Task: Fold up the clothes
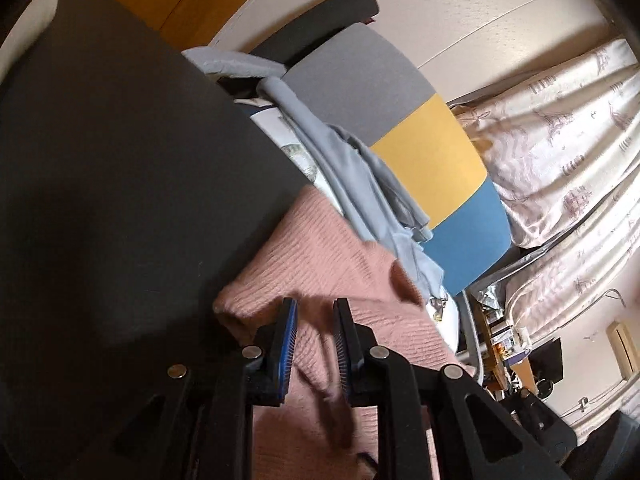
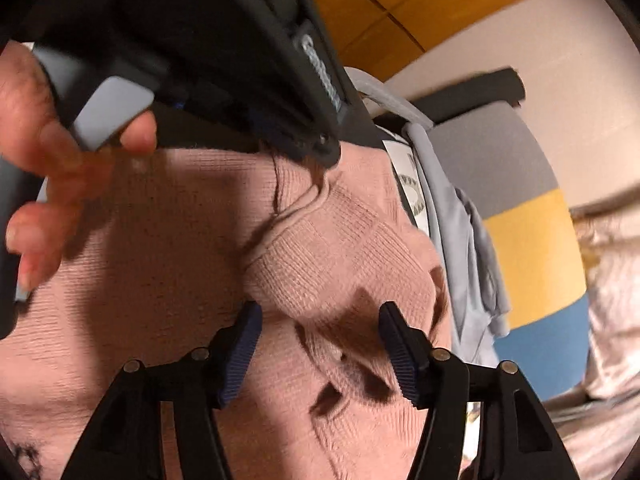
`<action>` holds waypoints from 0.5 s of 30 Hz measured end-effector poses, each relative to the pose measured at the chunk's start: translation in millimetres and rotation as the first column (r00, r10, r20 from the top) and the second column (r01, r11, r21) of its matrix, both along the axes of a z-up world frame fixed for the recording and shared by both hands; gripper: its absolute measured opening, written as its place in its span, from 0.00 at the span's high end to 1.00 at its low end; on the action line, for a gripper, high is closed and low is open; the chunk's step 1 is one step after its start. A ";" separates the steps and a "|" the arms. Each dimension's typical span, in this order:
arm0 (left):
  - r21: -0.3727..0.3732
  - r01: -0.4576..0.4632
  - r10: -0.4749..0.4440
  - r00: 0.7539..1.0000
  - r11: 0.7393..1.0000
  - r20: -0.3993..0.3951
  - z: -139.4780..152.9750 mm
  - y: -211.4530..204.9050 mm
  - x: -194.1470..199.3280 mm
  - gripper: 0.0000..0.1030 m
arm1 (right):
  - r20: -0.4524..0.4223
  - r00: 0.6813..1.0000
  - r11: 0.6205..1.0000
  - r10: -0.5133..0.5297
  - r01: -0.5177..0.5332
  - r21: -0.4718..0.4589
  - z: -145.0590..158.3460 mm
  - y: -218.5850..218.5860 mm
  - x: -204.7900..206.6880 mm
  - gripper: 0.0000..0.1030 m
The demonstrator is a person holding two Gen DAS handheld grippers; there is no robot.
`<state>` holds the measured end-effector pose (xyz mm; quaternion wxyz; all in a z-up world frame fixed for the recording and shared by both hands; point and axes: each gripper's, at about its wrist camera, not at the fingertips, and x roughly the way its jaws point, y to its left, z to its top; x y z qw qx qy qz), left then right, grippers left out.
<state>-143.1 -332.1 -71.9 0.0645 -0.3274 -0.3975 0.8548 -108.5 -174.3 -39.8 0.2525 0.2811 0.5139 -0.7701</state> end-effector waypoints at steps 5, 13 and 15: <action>0.033 -0.007 0.007 1.000 0.999 -0.003 -8.1 -3.5 -0.9 0.84 | 0.165 0.976 0.947 -0.143 0.183 -0.263 28.5 27.6 -30.2 0.94; 0.010 -0.003 0.003 1.000 1.000 -0.002 -8.6 -0.3 -0.4 0.84 | 0.441 0.859 0.585 -0.259 0.503 -0.636 91.6 138.5 -57.5 0.94; 0.001 -0.003 0.003 1.000 1.000 -0.001 -8.0 0.9 -1.4 0.84 | 0.499 0.820 0.459 -0.282 0.572 -0.680 98.1 171.2 -55.6 0.94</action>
